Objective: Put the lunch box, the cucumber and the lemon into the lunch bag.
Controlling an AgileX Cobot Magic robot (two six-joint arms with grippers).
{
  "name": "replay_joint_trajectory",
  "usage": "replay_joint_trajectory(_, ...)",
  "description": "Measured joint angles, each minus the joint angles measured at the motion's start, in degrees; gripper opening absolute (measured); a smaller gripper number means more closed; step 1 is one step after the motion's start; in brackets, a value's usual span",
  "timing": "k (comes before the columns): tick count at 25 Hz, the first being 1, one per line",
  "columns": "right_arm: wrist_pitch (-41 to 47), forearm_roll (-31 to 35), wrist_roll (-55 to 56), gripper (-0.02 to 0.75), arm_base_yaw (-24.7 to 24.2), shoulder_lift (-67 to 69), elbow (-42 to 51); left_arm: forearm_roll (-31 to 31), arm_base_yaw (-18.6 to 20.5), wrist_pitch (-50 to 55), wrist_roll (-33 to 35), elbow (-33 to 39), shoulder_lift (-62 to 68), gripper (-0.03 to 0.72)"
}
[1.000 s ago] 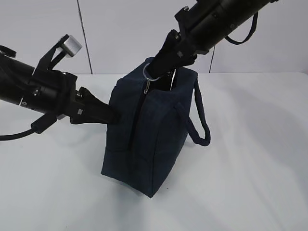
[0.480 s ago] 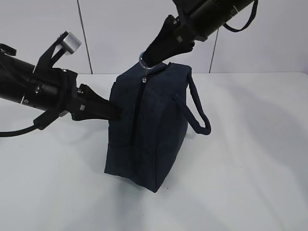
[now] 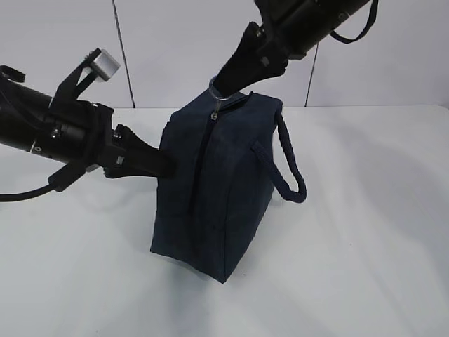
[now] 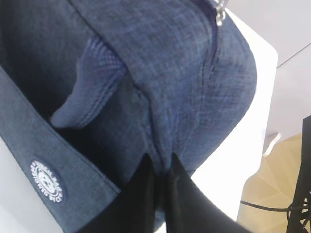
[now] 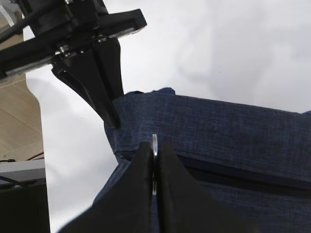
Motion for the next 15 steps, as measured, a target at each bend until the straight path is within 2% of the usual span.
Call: replay_joint_trajectory(15,-2.6,-2.7,0.4,0.008,0.0,3.2,-0.1,3.8,0.0,-2.4,-2.4,0.0,0.3,-0.003)
